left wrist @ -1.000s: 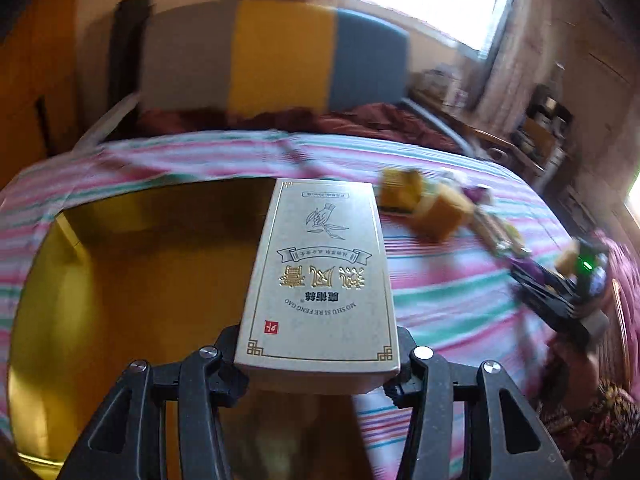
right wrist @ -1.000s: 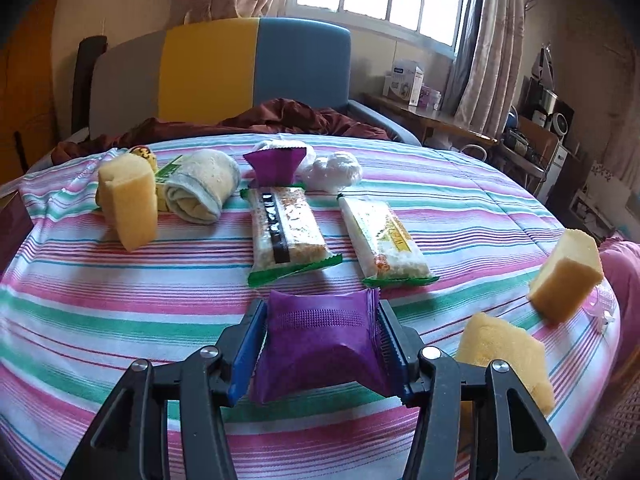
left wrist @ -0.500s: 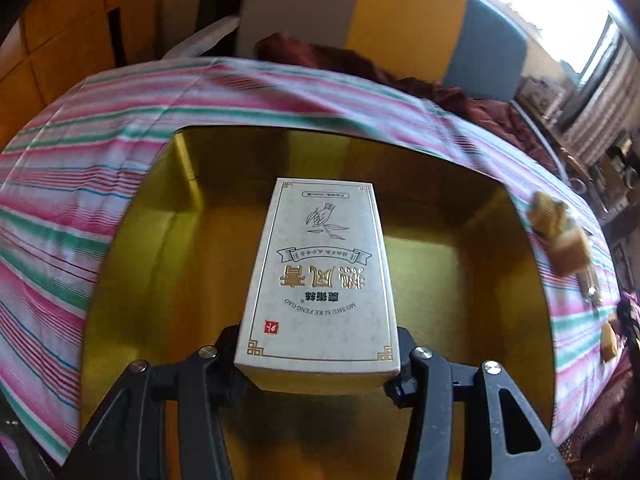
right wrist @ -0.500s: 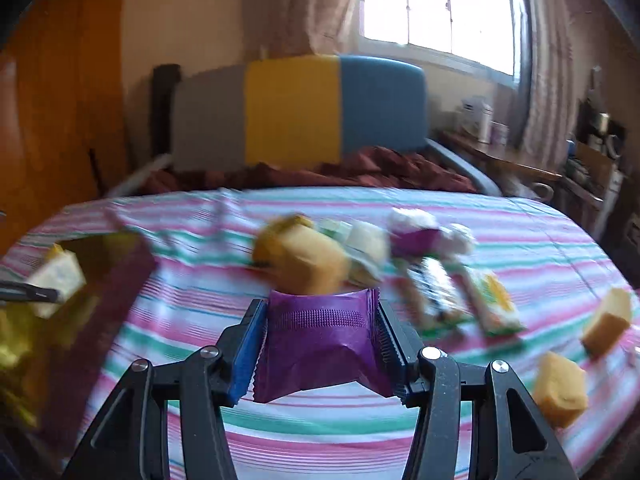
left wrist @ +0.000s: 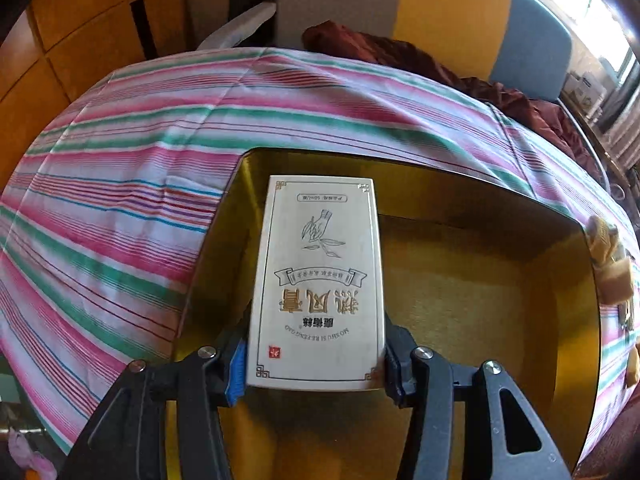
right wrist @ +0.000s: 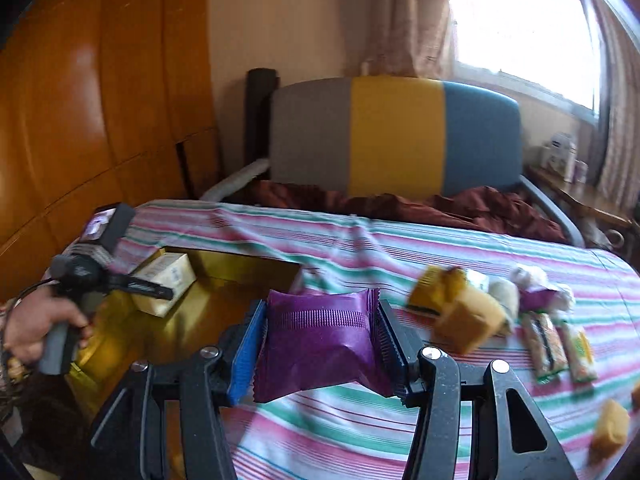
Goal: Organize objects
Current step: 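Carry the white box and purple packet into the gold tray and release both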
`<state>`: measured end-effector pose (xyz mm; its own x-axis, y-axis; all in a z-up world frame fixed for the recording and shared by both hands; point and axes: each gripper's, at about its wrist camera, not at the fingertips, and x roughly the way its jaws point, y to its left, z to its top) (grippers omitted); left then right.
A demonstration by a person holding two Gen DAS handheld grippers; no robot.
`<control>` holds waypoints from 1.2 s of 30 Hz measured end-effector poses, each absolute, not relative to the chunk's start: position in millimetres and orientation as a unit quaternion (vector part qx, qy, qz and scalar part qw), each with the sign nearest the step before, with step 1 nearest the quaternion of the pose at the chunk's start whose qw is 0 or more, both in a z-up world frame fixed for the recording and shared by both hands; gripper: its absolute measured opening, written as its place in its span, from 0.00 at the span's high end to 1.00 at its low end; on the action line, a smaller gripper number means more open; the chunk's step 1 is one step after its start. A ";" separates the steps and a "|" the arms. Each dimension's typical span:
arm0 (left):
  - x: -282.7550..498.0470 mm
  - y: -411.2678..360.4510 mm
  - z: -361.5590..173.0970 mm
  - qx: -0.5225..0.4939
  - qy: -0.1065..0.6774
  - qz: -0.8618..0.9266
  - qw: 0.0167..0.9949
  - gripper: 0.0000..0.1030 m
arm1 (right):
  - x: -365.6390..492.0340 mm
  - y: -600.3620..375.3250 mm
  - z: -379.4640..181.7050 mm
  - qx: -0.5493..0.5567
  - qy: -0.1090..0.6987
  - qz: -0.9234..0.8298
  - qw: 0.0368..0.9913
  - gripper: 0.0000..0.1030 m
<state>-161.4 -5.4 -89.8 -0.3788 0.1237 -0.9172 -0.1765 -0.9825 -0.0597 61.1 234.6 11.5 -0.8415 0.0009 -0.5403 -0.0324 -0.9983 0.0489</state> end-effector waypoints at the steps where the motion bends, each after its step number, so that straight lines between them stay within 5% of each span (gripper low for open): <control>1: -161.8 -6.0 -88.4 -0.550 0.021 0.830 0.091 0.49 | 58.9 228.6 11.9 -0.285 0.025 0.958 0.000 0.47; 18: -67.5 -63.7 -45.3 -0.439 -0.112 0.890 0.043 0.48 | -4.9 148.1 -22.4 -0.406 0.003 0.909 -0.098 0.46; 36: -26.8 -74.8 -54.1 -0.416 -0.157 0.896 0.020 0.48 | -115.5 105.0 -65.7 -0.513 0.058 0.853 -0.079 0.41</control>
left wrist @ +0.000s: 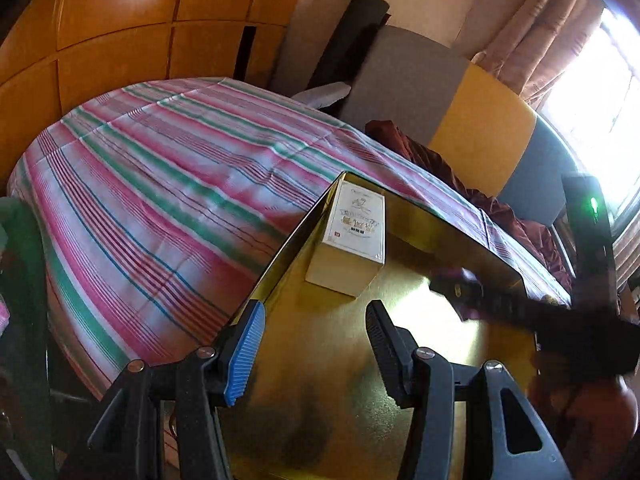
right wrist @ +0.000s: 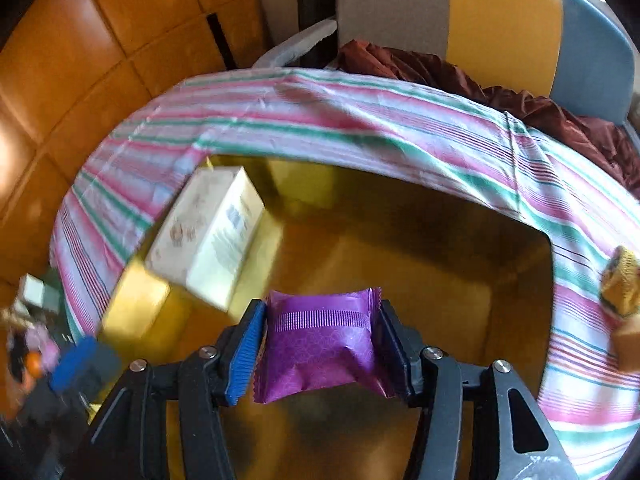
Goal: Organize objects
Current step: 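Carry the white box and purple packet into the gold tray and release both, then return both tools to the cloth and grasp the cracker packet with the right gripper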
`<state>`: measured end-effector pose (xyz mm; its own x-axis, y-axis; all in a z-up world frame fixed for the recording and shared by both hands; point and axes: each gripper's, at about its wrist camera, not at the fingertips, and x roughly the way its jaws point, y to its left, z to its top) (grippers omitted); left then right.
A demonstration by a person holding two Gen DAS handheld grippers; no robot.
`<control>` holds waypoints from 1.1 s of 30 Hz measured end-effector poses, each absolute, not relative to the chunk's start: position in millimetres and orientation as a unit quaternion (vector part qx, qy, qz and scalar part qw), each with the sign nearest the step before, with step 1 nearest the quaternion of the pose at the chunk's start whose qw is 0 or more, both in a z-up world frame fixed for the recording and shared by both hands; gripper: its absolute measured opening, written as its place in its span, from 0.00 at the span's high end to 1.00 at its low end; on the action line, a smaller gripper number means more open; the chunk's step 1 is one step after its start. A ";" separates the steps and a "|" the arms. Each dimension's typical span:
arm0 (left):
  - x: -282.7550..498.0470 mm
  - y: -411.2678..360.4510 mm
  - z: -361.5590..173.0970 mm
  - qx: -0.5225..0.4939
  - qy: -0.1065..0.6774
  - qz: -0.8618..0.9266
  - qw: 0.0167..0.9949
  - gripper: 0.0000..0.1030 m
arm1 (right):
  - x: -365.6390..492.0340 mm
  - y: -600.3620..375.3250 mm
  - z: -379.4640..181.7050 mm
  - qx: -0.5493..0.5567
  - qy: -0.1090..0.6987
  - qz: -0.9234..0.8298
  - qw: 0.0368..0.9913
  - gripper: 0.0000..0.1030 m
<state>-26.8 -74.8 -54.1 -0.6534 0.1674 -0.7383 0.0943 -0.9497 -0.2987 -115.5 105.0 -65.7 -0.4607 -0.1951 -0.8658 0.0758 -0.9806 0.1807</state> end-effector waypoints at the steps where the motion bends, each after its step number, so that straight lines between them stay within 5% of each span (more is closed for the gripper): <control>1: -26.3 -74.7 -54.1 -0.416 -0.158 0.895 0.021 0.48 | -120.6 106.1 -65.2 0.509 -0.078 -0.854 0.080 0.41; 6: -25.2 -71.0 -55.8 -0.419 -0.151 0.895 0.026 0.48 | -125.3 109.2 -56.4 0.487 -0.126 -0.861 0.077 0.24; 20: -11.6 -43.3 -50.0 -0.413 -0.137 0.898 0.067 0.48 | -59.3 144.5 -7.0 0.405 -0.064 -0.909 0.070 0.21; 33: 15.6 13.7 -37.7 -0.389 -0.076 0.905 0.152 0.43 | 26.4 245.7 -21.2 0.404 -0.078 -0.911 -0.032 0.16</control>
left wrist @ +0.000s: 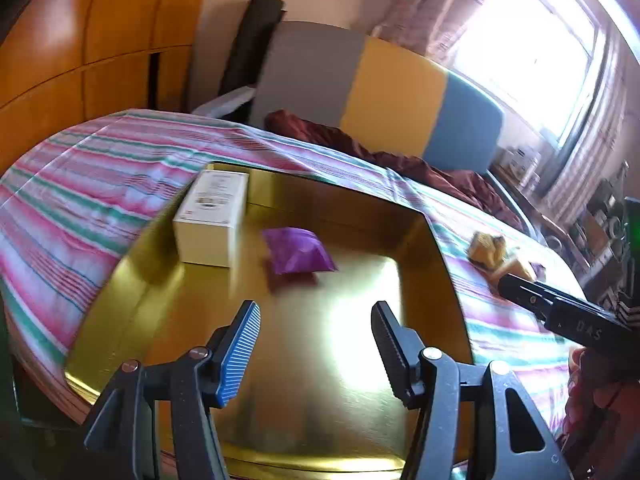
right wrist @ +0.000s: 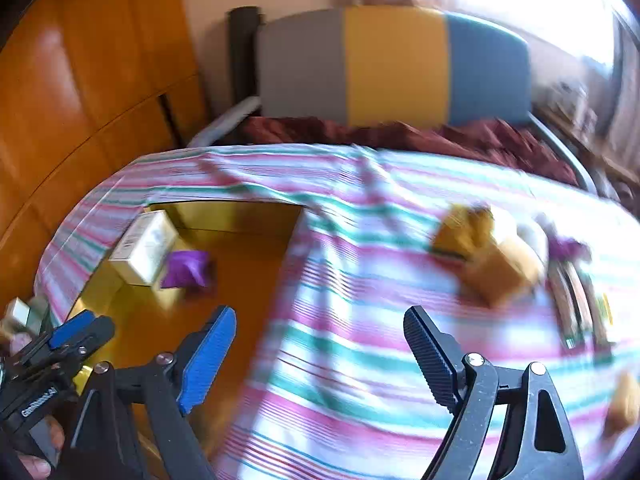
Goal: Organize objects
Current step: 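Return both tools to the cloth and grasp the cracker packet with the right gripper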
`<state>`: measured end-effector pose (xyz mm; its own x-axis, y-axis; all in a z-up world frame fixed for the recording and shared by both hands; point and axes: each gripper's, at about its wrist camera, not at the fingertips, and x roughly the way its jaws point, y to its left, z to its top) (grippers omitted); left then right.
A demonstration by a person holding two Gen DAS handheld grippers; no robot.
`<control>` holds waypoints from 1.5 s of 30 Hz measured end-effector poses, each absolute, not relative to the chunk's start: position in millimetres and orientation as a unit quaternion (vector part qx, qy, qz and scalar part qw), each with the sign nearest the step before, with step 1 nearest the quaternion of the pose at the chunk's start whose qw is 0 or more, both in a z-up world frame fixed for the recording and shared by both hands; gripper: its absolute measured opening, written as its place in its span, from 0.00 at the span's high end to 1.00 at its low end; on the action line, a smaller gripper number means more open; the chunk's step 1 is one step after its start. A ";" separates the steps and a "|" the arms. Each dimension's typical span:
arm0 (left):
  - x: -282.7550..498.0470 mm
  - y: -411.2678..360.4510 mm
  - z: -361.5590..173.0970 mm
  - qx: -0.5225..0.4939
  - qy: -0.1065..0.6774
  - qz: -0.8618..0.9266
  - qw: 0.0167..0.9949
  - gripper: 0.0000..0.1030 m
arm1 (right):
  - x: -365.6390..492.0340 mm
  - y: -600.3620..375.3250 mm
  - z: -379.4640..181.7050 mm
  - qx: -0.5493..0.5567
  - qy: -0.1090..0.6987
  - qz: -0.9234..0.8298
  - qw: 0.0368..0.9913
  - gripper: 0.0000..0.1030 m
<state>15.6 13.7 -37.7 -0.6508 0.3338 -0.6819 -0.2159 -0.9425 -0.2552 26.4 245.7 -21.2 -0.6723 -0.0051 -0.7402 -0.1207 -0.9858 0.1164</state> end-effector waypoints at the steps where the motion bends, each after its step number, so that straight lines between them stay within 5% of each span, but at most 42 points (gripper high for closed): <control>1: 17.4 18.8 -38.2 -0.390 -0.072 0.904 0.157 0.43 | 31.9 255.5 -24.4 -0.405 0.088 0.909 0.040 0.16; 18: 61.0 116.7 -28.1 -0.389 0.014 0.876 0.284 0.42 | 94.9 420.7 -81.9 -0.402 0.131 0.881 0.211 0.15; 29: 68.8 157.4 -28.2 -0.407 0.039 0.855 0.319 0.42 | 45.8 495.1 -76.9 -0.378 0.097 0.889 0.239 0.16; 39: 65.9 183.7 -33.1 -0.413 0.071 0.848 0.325 0.42 | 35.3 511.8 -104.8 -0.401 0.144 0.878 0.217 0.51; 45: 49.3 220.4 -28.2 -0.391 0.101 0.853 0.330 0.42 | 47.7 497.2 -104.3 -0.402 0.125 0.879 0.226 0.55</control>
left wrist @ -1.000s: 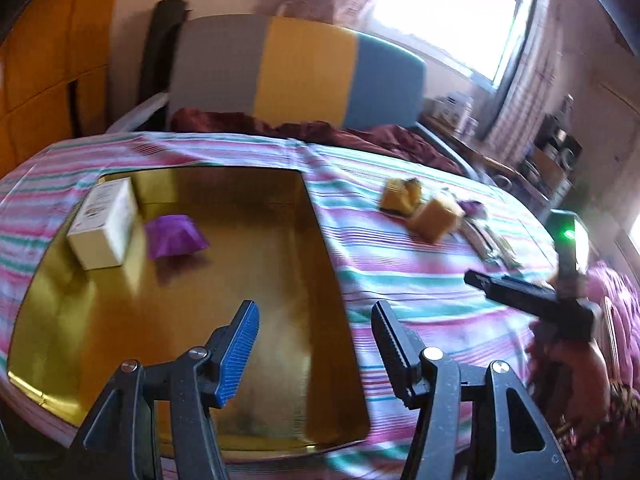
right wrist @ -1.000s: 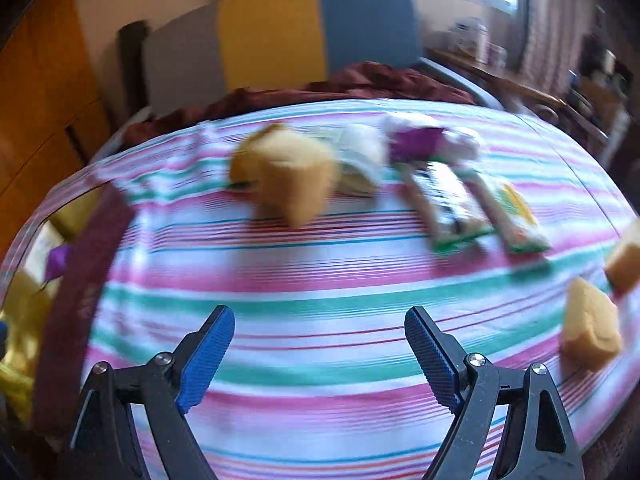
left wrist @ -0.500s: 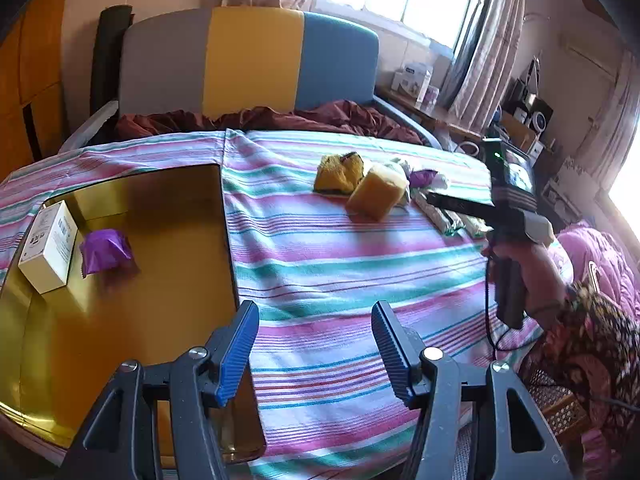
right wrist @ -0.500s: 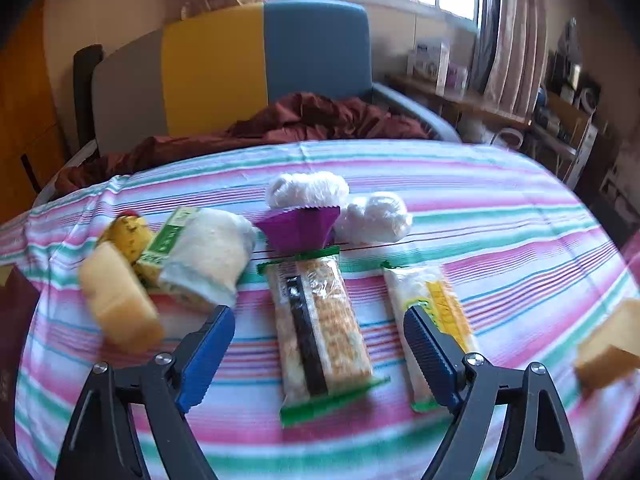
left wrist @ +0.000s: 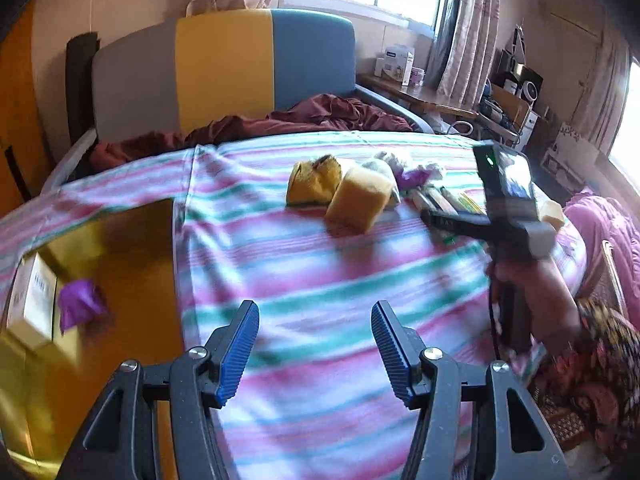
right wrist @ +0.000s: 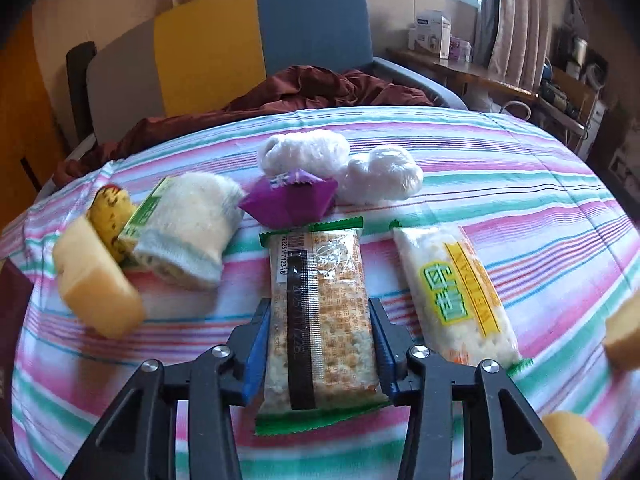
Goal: Organize objects
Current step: 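Return both tools to the cloth and grasp the cracker packet with the right gripper, then grasp the yellow sponge with the left gripper while the right gripper holds the cracker packet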
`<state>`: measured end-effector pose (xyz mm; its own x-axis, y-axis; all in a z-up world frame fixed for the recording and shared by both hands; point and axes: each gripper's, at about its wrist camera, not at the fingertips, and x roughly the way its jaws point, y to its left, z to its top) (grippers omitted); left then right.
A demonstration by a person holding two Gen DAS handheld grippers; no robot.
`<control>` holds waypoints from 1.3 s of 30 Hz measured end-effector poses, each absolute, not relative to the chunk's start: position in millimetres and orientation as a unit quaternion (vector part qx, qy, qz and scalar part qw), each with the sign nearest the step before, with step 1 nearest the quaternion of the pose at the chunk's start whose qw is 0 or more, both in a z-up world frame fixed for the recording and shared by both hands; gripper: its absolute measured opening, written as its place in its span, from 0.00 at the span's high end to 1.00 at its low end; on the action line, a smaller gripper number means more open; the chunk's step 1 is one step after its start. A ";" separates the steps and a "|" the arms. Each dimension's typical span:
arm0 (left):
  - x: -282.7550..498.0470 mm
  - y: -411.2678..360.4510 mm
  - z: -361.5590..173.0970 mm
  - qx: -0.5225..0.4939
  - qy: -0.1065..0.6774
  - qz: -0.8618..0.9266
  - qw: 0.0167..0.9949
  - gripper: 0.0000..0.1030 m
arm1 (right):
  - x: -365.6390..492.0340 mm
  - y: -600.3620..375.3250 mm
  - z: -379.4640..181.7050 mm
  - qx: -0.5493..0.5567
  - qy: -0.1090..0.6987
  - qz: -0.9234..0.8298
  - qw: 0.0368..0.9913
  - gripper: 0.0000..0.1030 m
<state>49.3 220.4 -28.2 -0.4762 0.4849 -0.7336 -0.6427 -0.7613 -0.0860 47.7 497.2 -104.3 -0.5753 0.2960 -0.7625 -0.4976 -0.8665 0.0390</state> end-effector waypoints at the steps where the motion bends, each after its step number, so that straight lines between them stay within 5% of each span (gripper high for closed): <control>1: 43.9 228.0 -28.1 -0.392 0.101 0.852 0.333 0.42 | 50.6 495.3 -104.3 -0.400 0.124 0.880 0.225 0.55; 17: -63.6 359.9 -52.2 -0.450 0.091 0.839 0.291 0.42 | 61.7 485.1 -109.1 -0.382 0.111 0.887 0.232 0.55; 22: -55.8 328.8 -62.5 -0.466 0.033 0.833 0.295 0.30 | 61.9 485.9 -109.0 -0.380 0.114 0.888 0.232 0.55; 31: -10.4 262.8 -74.2 -0.461 0.005 0.848 0.262 0.31 | 61.3 484.7 -108.7 -0.379 0.111 0.889 0.233 0.55; 39: -14.8 304.7 -70.4 -0.446 0.045 0.835 0.318 0.30 | 60.8 483.0 -108.6 -0.380 0.106 0.888 0.237 0.55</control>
